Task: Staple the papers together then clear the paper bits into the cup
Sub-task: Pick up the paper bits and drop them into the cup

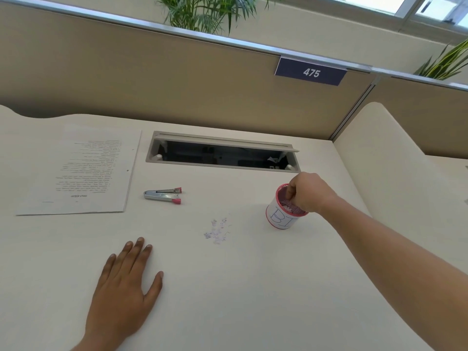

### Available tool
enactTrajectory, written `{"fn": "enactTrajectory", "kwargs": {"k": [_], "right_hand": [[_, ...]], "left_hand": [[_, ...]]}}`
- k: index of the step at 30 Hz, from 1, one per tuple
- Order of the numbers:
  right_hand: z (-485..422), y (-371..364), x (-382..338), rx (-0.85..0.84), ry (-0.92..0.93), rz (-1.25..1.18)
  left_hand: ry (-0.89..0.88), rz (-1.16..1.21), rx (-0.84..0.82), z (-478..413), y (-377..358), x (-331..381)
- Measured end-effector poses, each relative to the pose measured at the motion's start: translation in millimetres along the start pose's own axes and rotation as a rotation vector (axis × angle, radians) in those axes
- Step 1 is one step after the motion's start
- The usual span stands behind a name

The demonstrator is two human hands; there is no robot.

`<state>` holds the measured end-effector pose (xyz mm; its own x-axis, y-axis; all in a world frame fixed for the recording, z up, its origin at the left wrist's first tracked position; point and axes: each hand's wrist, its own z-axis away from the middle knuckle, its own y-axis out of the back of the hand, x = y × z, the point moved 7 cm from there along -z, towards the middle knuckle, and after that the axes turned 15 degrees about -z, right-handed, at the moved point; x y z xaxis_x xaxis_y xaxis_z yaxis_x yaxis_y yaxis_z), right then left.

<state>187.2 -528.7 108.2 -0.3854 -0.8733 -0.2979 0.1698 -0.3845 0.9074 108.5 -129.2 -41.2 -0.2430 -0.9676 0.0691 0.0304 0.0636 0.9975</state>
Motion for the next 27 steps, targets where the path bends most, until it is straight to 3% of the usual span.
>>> {"fn": "enactTrajectory", "kwargs": {"k": [5,11,16,21,27], "right_hand": [[2.0,2.8,-2.8,0.014,0.019,-0.037],[6.1,18.2,-20.6,0.144,0.070,-0.277],[17.1,-13.5,-62.3,0.034,0.163,-0.469],[9.6,-75.0,-84.4,-0.064,0.215,-0.373],[2.8,-117.5,-90.1,-0.035,0.279,0.006]], "left_hand": [[0.002,-0.002,-0.006,0.8,0.6,0.2],[0.000,-0.015,-0.008,0.6,4.2,3.3],[0.004,-0.012,0.011,2.2,4.7,2.3],[0.003,-0.027,0.030,2.8,4.5,2.0],[0.003,-0.031,0.038,2.2,4.5,2.0]]}}
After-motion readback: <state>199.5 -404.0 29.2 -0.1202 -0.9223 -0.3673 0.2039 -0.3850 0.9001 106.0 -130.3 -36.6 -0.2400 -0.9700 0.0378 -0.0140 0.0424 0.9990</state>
